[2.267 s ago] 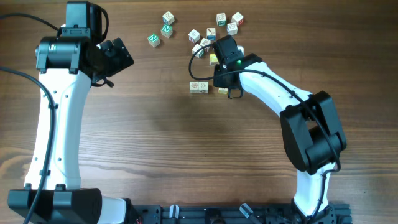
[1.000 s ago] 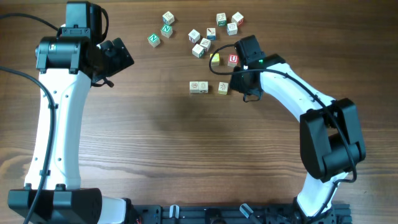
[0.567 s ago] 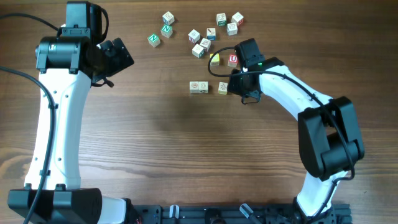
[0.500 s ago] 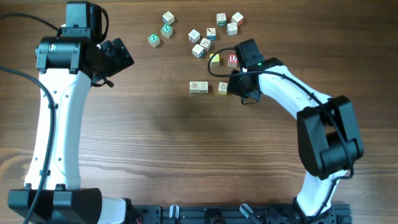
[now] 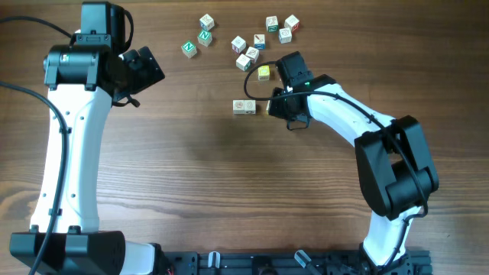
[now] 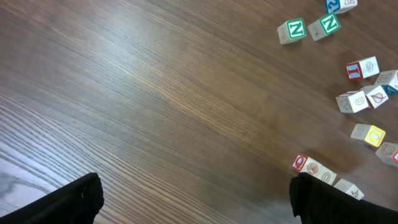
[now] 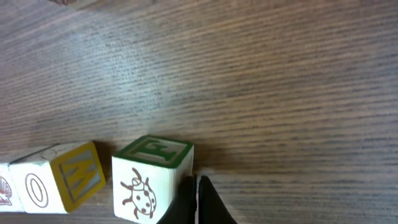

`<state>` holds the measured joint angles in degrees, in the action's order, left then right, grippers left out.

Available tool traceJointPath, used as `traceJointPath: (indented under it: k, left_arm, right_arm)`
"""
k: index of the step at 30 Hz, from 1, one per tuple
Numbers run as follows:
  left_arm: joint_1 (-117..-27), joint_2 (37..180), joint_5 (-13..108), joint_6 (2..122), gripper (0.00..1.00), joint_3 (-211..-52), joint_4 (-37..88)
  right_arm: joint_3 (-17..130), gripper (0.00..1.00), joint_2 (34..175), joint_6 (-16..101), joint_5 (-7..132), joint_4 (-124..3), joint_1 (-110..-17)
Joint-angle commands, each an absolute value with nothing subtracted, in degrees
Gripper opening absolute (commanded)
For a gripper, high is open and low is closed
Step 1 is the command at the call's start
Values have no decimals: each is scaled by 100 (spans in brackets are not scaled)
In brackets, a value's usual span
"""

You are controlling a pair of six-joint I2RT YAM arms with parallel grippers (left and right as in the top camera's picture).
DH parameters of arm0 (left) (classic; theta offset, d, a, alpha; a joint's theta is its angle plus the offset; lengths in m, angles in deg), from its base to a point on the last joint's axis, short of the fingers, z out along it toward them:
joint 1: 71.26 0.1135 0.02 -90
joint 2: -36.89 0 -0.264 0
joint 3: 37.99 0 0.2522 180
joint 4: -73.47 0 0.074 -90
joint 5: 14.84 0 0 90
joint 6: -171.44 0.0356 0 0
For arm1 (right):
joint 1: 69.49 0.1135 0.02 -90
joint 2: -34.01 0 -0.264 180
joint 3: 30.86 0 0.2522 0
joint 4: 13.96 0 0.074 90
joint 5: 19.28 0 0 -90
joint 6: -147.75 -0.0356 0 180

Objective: Form a horizontal line

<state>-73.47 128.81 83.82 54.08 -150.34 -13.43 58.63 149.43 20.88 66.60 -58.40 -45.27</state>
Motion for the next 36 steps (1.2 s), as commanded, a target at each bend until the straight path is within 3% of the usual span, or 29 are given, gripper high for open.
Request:
traceJointPath:
  k: [1,36]
  left_arm:
    - [-7328,12851,8354,5358,100,-15021,-1341]
    - [-7328,12851,8354,5358,100,-15021,-1341]
  right_arm:
    - [5819,4,15087,2093,6598,-5772,-4529]
    - [5819,4,15531,2729,6568,-5062,-4524]
